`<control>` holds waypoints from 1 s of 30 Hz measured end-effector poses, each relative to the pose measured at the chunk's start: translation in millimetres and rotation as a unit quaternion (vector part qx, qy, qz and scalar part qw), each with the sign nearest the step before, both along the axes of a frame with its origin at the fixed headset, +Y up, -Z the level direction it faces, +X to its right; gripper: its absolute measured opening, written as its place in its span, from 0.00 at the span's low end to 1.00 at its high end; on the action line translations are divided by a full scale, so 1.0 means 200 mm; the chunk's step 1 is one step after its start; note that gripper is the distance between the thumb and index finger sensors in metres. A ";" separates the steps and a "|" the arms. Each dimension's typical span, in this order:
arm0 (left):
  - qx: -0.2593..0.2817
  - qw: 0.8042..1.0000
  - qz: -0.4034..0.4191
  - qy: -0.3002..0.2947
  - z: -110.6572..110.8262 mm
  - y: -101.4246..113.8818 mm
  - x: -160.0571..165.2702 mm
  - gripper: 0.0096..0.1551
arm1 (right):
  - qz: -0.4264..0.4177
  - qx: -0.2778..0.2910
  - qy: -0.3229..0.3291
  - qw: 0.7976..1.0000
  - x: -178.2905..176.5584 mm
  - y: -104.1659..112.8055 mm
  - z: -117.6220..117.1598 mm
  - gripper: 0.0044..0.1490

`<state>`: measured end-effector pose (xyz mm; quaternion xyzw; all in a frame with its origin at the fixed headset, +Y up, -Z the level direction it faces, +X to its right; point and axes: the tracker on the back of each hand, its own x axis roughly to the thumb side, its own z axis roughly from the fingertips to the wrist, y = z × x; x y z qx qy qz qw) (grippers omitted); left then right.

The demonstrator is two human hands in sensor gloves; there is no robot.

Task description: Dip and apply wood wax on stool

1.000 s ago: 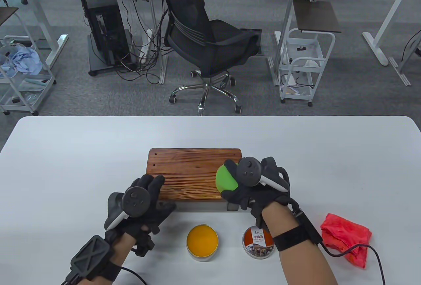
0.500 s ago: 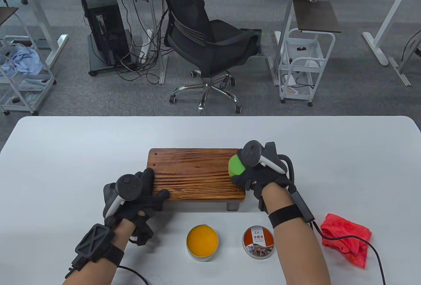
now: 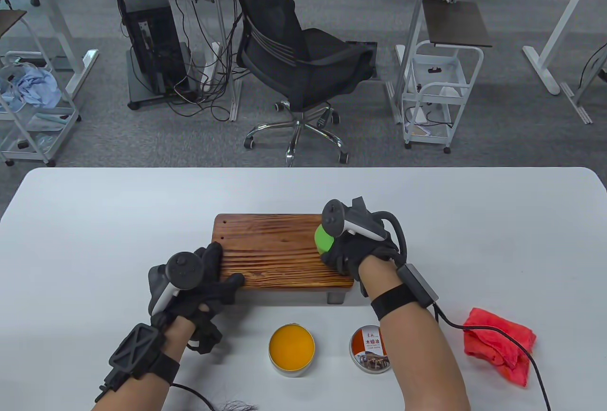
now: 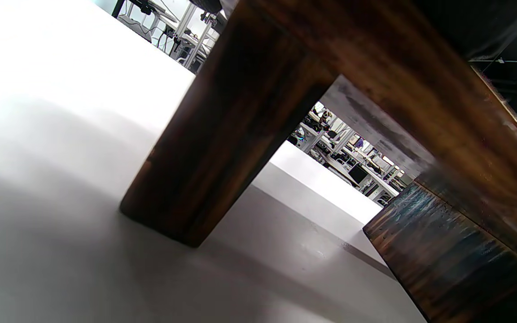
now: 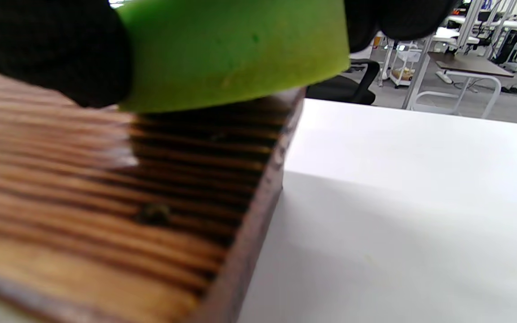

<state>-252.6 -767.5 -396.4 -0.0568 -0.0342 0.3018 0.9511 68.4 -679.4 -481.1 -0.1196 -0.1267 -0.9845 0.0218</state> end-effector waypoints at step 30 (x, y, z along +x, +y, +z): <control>-0.006 1.000 0.011 -0.001 0.00 0.00 -0.01 0.67 | -0.002 -0.029 0.053 0.998 -0.25 0.02 -0.06 0.64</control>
